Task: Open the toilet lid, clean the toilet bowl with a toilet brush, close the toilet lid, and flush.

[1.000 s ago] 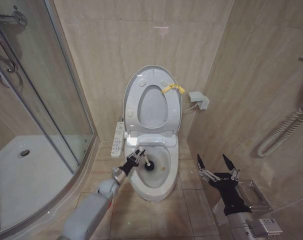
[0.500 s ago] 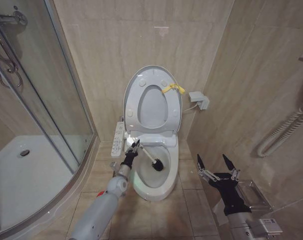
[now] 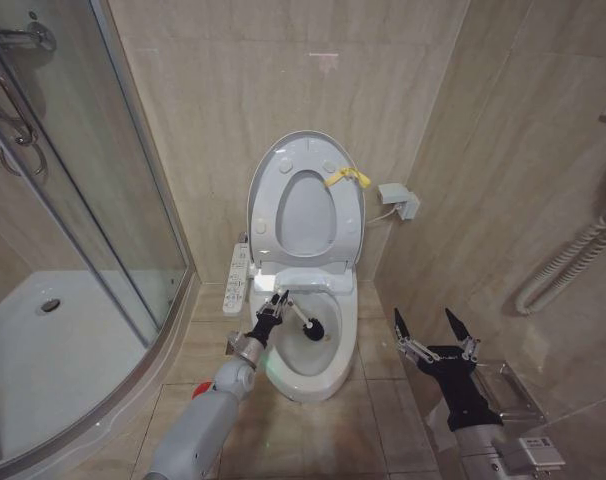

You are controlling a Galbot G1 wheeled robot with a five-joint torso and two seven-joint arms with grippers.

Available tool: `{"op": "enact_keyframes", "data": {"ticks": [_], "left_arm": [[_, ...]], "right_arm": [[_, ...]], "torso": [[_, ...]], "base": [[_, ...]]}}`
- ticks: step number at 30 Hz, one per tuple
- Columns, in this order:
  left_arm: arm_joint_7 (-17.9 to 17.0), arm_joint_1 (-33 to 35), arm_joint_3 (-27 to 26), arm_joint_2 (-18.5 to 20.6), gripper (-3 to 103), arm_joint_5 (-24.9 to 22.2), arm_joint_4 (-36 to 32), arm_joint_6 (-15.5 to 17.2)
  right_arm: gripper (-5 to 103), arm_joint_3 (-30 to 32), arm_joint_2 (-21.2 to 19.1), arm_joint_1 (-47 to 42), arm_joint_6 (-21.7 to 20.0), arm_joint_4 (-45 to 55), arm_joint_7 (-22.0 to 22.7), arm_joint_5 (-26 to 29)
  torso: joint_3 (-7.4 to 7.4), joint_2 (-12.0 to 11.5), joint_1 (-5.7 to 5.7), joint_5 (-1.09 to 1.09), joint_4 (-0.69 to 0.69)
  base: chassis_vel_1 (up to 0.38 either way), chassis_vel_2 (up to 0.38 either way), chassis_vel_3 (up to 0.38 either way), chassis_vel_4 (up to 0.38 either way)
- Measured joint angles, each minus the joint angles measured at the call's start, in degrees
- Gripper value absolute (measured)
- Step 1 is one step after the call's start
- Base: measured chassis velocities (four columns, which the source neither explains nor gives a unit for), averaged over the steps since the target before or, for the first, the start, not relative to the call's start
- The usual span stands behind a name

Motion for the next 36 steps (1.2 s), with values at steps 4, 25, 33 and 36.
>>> {"op": "enact_keyframes", "data": {"ticks": [4,25,33,36], "left_arm": [[-1.10,-0.70,1.03,-1.72,22,-6.83,-1.34,1.00],[2.48,-0.26,0.11,-2.71,19,-0.22,0.87,-1.88],[1.44,-0.87,0.24,-4.57,19,-11.19,-1.42,-0.47],[2.69,-0.80,-0.12,-3.70,19,-6.74,0.34,-1.02]], "right_arm": [[100,0.00,0.00,0.00,0.00,0.00,0.00,0.00],[100,0.00,0.00,0.00,0.00,0.00,0.00,0.00],[100,0.00,0.00,0.00,0.00,0.00,0.00,0.00],[100,0.00,0.00,0.00,0.00,0.00,0.00,0.00]], "torso": [[0.01,0.00,0.00,0.00,-0.03],[0.00,0.00,0.00,-0.02,-0.03],[0.01,-0.01,0.00,-0.02,-0.04],[0.01,-0.01,0.00,-0.02,-0.01]], "base": [[0.000,0.000,0.000,0.000],[0.000,0.000,0.000,0.000],[0.000,0.000,0.000,0.000],[0.000,0.000,0.000,0.000]]}}
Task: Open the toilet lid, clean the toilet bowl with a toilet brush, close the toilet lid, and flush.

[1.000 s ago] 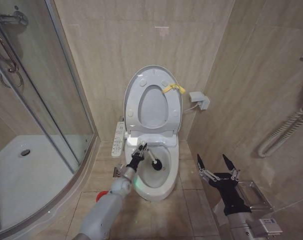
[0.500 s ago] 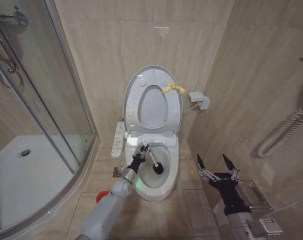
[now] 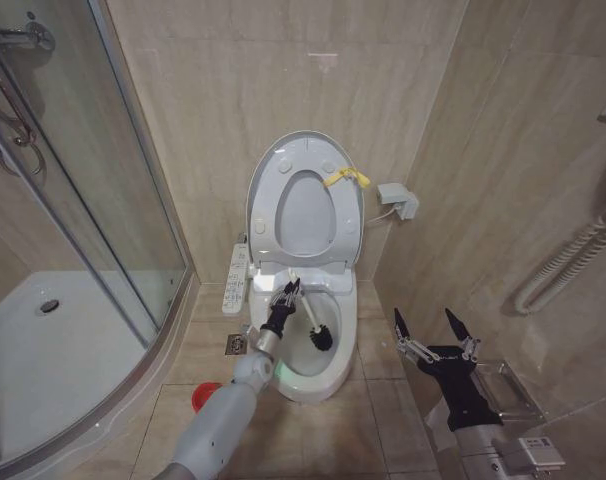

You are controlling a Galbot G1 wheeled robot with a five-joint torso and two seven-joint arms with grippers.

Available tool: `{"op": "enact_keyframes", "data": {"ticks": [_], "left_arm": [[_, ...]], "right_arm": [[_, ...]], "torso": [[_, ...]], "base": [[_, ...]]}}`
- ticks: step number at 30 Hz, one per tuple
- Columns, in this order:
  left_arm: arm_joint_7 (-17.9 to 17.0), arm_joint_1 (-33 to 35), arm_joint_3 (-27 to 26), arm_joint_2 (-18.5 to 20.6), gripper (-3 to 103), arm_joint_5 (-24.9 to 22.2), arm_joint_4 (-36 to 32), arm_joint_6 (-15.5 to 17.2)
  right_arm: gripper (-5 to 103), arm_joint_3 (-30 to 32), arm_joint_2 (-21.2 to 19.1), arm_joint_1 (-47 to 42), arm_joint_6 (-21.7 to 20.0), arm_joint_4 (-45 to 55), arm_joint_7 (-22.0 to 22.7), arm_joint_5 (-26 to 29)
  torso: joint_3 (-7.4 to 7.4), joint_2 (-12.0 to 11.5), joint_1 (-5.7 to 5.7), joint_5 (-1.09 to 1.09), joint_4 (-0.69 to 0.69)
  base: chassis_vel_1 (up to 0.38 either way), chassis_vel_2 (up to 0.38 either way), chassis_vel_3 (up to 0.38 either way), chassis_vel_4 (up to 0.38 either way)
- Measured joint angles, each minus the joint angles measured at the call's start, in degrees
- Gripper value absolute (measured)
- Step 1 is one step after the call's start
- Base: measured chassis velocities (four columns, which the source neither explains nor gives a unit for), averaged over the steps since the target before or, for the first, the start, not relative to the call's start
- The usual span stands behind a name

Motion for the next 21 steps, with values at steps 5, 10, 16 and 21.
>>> {"op": "enact_keyframes", "data": {"ticks": [5,10,16,21], "left_arm": [[3.06,-0.23,-1.35,0.33,19,11.40,3.20,-3.57],[3.16,-0.91,-1.48,0.06,19,14.97,4.28,-5.31],[-1.74,-3.26,0.97,-1.34,19,1.24,3.63,-4.97],[-2.80,-4.07,0.49,-2.46,19,-0.29,3.76,-4.44]], "right_arm": [[100,0.00,0.00,0.00,0.00,0.00,0.00,0.00],[100,0.00,0.00,0.00,0.00,0.00,0.00,0.00],[100,0.00,0.00,0.00,0.00,0.00,0.00,0.00],[100,0.00,0.00,0.00,0.00,0.00,0.00,0.00]], "torso": [[0.00,0.00,0.00,0.00,0.00],[-0.01,0.00,0.00,0.00,-0.02],[0.00,0.00,0.00,0.00,-0.03],[0.00,0.00,0.00,0.00,-0.04]], "base": [[0.000,0.000,0.000,0.000],[0.000,0.000,0.000,0.000],[0.000,0.000,0.000,0.000],[0.000,0.000,0.000,0.000]]}}
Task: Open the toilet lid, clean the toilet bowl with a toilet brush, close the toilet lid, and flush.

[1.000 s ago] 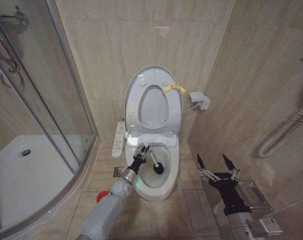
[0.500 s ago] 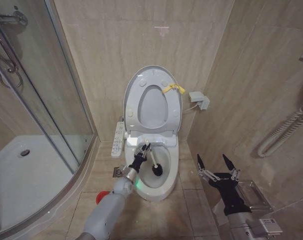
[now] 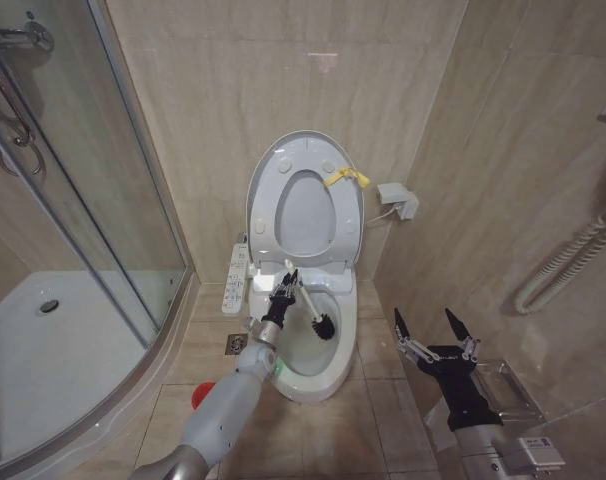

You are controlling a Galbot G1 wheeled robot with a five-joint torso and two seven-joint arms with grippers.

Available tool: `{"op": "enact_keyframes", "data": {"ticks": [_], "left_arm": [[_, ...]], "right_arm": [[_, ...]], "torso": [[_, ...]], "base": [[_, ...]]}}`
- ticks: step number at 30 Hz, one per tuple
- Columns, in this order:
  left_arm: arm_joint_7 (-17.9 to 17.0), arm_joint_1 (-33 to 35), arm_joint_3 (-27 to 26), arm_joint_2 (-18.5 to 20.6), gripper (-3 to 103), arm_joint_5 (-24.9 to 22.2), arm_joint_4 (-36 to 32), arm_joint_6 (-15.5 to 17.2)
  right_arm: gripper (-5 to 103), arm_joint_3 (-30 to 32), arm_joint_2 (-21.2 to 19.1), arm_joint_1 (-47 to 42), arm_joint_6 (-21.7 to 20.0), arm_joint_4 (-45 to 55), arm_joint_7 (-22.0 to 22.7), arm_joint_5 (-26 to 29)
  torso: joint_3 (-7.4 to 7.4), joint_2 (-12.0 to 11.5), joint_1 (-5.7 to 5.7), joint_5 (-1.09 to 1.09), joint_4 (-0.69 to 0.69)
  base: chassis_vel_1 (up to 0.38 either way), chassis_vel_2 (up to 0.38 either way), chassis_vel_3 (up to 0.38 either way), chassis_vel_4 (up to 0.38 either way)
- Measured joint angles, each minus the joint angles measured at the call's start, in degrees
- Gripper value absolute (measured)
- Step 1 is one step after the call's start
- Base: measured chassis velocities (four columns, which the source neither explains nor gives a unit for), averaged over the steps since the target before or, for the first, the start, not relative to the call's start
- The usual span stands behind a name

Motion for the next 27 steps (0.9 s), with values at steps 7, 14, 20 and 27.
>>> {"op": "enact_keyframes", "data": {"ticks": [7,14,20,27], "left_arm": [[3.00,1.35,-0.59,1.68,19,8.40,1.41,0.20],[2.85,1.11,-1.32,1.24,19,10.92,2.54,-1.75],[0.50,0.25,-1.75,0.06,19,0.72,1.24,-0.84],[3.92,1.31,-3.11,1.95,19,6.77,2.80,-2.23]], "right_arm": [[100,0.00,0.00,0.00,0.00,0.00,0.00,0.00],[100,0.00,0.00,0.00,0.00,0.00,0.00,0.00],[100,0.00,0.00,0.00,0.00,0.00,0.00,0.00],[100,0.00,0.00,0.00,0.00,0.00,0.00,0.00]], "torso": [[0.00,0.00,0.00,0.00,0.03],[0.00,0.00,0.00,0.00,0.04],[0.00,0.00,0.00,-0.01,-0.01],[0.00,0.00,0.00,0.00,0.04]], "base": [[0.000,0.000,0.000,0.000],[0.000,0.000,0.000,0.000],[0.000,0.000,0.000,0.000],[0.000,0.000,0.000,0.000]]}}
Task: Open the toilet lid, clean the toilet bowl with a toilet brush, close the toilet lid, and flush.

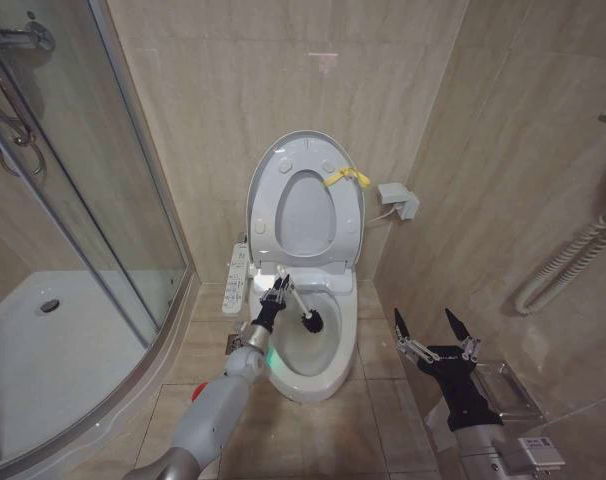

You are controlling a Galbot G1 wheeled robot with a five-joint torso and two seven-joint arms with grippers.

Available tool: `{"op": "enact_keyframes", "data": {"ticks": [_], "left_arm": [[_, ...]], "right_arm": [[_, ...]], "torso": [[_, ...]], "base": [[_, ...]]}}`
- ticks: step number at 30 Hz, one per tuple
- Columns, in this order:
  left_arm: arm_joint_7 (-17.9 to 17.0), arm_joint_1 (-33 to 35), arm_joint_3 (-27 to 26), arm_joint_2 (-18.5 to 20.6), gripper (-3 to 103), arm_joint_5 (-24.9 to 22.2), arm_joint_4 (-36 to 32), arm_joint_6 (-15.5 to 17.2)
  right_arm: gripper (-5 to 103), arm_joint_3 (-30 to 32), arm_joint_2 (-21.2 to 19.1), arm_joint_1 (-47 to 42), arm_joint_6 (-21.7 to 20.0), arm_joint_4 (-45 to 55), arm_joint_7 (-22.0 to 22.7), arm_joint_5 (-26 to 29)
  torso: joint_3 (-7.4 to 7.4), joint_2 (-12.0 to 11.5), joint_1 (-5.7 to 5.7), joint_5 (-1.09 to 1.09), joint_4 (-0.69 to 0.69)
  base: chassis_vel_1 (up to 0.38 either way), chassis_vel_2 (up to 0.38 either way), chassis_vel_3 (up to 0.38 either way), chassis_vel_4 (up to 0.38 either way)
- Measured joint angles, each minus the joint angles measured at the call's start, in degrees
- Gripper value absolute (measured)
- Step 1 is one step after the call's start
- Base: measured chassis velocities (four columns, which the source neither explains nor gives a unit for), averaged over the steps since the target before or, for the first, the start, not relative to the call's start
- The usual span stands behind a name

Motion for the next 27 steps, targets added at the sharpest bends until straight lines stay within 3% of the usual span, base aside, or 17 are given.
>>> {"op": "enact_keyframes", "data": {"ticks": [4,7,10,13,19,21,23,24,27], "left_arm": [[1.33,1.18,-0.34,0.02,19,2.52,0.10,-0.39],[1.33,1.33,0.10,-0.30,19,0.51,-0.35,-0.13],[0.54,1.11,0.34,-2.05,19,-5.34,-0.95,0.63],[0.11,0.51,-0.12,-3.11,19,-7.81,-0.92,0.68],[0.68,-0.33,-2.22,-3.95,19,-7.79,0.77,0.23],[1.36,-0.36,-3.01,-4.13,19,-5.53,2.30,-0.30],[1.81,-0.36,-3.70,-4.15,19,0.49,4.36,-1.30],[1.81,-0.36,-3.70,-4.15,19,0.49,4.36,-1.30],[2.26,-0.37,-4.26,-4.41,19,7.38,5.70,-2.54]], "right_arm": [[100,0.00,0.00,0.00,0.00,0.00,0.00,0.00],[100,0.00,0.00,0.00,0.00,0.00,0.00,0.00],[100,0.00,0.00,0.00,0.00,0.00,0.00,0.00],[100,0.00,0.00,0.00,0.00,0.00,0.00,0.00],[100,0.00,0.00,0.00,0.00,0.00,0.00,0.00],[100,0.00,0.00,0.00,0.00,0.00,0.00,0.00],[100,0.00,0.00,0.00,0.00,0.00,0.01,0.00],[100,0.00,0.00,0.00,0.00,0.00,0.01,0.00],[100,0.00,0.00,0.00,0.00,0.00,0.00,0.00]], "torso": [[0.00,0.00,0.00,-0.01,-0.03],[0.00,0.00,0.00,0.00,-0.01],[0.00,0.00,0.00,0.00,-0.03],[0.00,0.00,0.00,0.00,-0.05],[0.00,0.00,0.00,0.00,-0.01],[0.00,0.00,0.00,0.00,-0.02],[0.00,0.00,0.00,0.00,-0.02],[0.00,0.00,0.00,0.00,-0.02],[0.00,0.00,0.00,0.00,0.00]], "base": [[0.000,0.000,0.000,0.000],[0.000,0.000,0.000,0.000],[0.000,0.000,0.000,0.000],[0.000,0.000,0.000,0.000],[0.000,0.000,0.000,0.000],[0.000,0.000,0.000,0.000],[0.000,0.000,0.000,0.000],[0.000,0.000,0.000,0.000],[0.000,0.000,0.000,0.000]]}}
